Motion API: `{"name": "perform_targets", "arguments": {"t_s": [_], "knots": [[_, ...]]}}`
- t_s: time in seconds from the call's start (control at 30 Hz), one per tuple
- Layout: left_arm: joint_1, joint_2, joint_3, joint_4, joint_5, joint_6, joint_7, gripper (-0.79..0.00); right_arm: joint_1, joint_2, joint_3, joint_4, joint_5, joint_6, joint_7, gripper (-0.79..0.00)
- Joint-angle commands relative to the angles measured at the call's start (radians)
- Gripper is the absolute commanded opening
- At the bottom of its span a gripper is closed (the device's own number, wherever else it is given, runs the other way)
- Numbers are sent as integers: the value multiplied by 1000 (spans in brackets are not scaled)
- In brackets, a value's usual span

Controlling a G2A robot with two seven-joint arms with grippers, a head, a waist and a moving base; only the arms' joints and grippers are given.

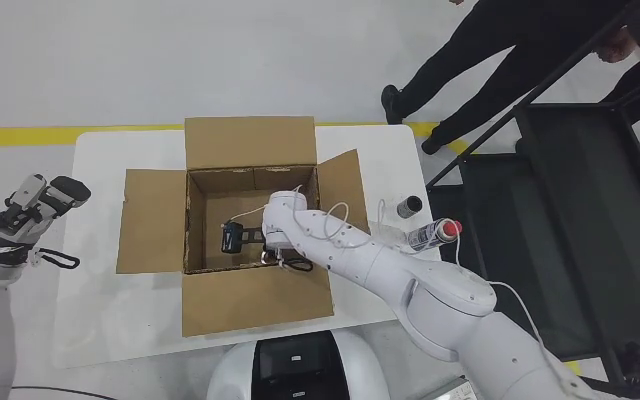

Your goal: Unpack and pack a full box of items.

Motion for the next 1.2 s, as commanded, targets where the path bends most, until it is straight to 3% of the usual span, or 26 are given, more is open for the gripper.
{"name": "perform_targets", "arguments": {"t_s": [0.0,0.1,0.2,0.7,0.97,1.17], "knots": [[0,0,0,0,0,0,0,0,-4,-5,0,7,-2,2,-5,-431],[0,0,0,0,0,0,0,0,-7,-12,0,16,-8,2,-10,-566],[0,0,0,0,0,0,0,0,-6,-18,-1,28,-18,1,-8,-776],[0,0,0,0,0,0,0,0,13,-21,50,6,-68,66,-27,-785],[0,0,0,0,0,0,0,0,-24,41,154,-192,-146,165,-37,-785],[0,0,0,0,0,0,0,0,-104,109,268,-353,-210,141,-79,-785]]}}
